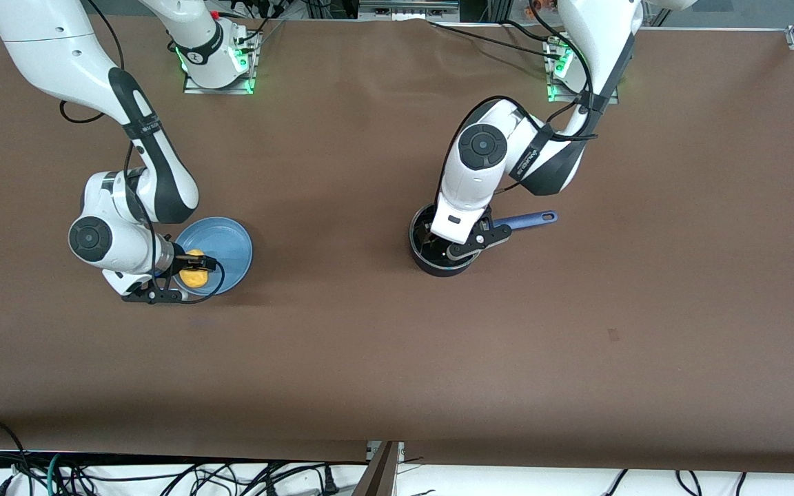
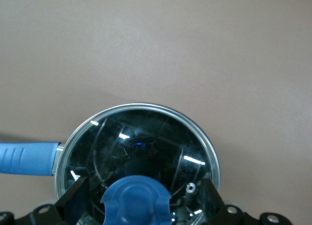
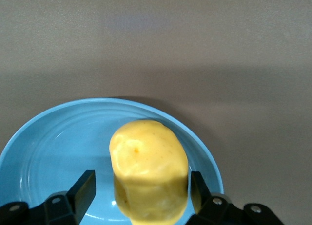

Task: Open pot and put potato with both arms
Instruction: 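Grasp the blue lid knob with the left gripper while the right gripper grasps the potato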

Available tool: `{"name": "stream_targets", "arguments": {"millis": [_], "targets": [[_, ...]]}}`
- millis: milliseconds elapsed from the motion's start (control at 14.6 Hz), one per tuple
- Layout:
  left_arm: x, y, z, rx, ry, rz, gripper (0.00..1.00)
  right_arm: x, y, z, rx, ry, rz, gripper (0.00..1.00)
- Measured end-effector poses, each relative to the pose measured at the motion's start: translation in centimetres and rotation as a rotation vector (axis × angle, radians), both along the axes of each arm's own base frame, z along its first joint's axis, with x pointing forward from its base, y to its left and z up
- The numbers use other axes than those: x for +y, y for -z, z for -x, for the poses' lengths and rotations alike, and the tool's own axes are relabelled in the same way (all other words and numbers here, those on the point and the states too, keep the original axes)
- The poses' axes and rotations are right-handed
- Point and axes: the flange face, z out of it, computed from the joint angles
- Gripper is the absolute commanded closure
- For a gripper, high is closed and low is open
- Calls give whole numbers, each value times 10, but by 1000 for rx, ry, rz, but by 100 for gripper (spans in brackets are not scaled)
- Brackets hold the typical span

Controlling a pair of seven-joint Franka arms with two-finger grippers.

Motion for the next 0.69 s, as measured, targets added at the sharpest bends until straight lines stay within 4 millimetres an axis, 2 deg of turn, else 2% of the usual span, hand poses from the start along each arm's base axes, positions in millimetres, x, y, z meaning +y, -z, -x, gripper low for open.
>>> {"name": "stream_targets", "arguments": {"millis": [206, 481, 618, 687], "targets": [[-4, 10, 3, 12, -21, -6, 0, 0, 0, 0, -4, -6, -1, 16], [-6, 17, 5, 19, -25, -9, 5, -5, 0, -1, -8, -48, -7, 17], [-6, 17, 5, 19, -25, -10, 6, -8, 0, -1, -9, -53, -7, 23], [-6, 18, 6, 20, -26, -11, 9, -8, 1, -1, -9, -59, -8, 24]]}}
